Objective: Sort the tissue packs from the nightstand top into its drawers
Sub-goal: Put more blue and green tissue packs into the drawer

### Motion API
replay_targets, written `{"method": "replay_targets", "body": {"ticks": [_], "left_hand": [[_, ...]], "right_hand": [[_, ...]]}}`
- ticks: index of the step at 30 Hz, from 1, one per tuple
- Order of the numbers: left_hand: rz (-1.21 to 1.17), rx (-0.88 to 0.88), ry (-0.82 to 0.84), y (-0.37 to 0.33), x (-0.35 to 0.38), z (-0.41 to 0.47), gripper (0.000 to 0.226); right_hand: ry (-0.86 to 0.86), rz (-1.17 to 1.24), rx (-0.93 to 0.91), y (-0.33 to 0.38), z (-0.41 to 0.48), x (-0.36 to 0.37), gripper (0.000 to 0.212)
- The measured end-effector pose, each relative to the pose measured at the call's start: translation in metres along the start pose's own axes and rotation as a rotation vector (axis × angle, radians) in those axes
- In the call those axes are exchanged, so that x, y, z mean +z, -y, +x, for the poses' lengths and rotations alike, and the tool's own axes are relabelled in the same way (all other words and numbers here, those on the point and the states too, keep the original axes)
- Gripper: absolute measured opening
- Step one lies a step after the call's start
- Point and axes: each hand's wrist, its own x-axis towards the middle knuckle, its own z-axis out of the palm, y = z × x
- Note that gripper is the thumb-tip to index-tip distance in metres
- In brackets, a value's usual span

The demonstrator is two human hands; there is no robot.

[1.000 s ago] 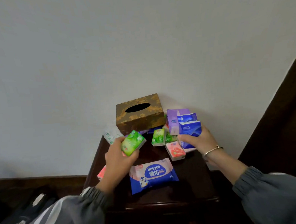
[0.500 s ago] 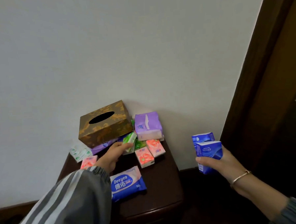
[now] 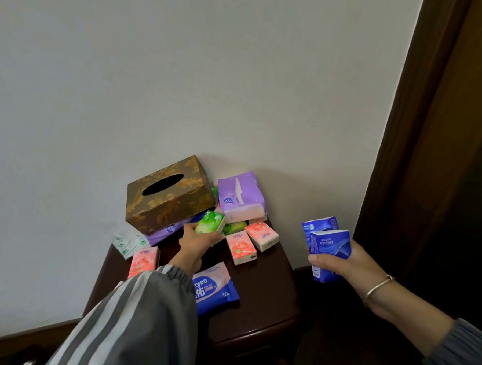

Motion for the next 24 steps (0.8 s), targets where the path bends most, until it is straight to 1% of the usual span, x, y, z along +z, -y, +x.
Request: {"method": "replay_targets", "body": {"ticks": [4, 6, 8, 10, 11, 13, 15, 17, 19, 22, 24], "left_hand": [[-0.152, -0.022, 0.007, -0.002, 0.001, 0.001, 0.084], [-0.177, -0.016, 0.02, -0.002, -0.001, 0.0, 0.082], [-0.179, -0.014, 0.027, -0.002, -0.005, -0.004, 0.079], [-0.197, -0.009, 0.026, -0.004, -0.011, -0.01, 0.076], [-0.209, -0.002, 0.02, -0.006, -0.015, -0.015, 0.074], [-0.252, 0.023, 0.021, -0.014, -0.026, -0.032, 0.069], [-0.324, 0.03, 0.07, -0.023, -0.042, -0.057, 0.064], [-0.405, 0.027, 0.16, -0.026, -0.066, -0.085, 0.062], [-0.466, 0.035, 0.247, -0.021, -0.095, -0.118, 0.068], [-0.454, 0.045, 0.299, 0.009, -0.14, -0.168, 0.078], [-0.44, 0.008, 0.333, 0.042, -0.167, -0.2, 0.074]], "right_hand": [[0.02, 0.019, -0.002, 0.002, -0.002, 0.003, 0.04], [0.03, 0.03, 0.008, 0.002, -0.002, 0.004, 0.038], [0.059, 0.052, 0.025, 0.001, -0.002, 0.008, 0.043], [0.099, 0.094, 0.056, 0.0, -0.003, 0.014, 0.057], [0.125, 0.124, 0.077, 0.0, -0.004, 0.017, 0.061], [0.188, 0.2, 0.123, 0.0, -0.007, 0.023, 0.053], [0.245, 0.258, 0.178, 0.002, -0.014, 0.03, 0.05], [0.287, 0.298, 0.23, 0.0, -0.025, 0.039, 0.058], [0.333, 0.279, 0.274, -0.002, -0.04, 0.049, 0.067], [0.399, 0.192, 0.348, -0.015, -0.067, 0.068, 0.072], [0.423, 0.163, 0.4, -0.032, -0.087, 0.081, 0.071]]}}
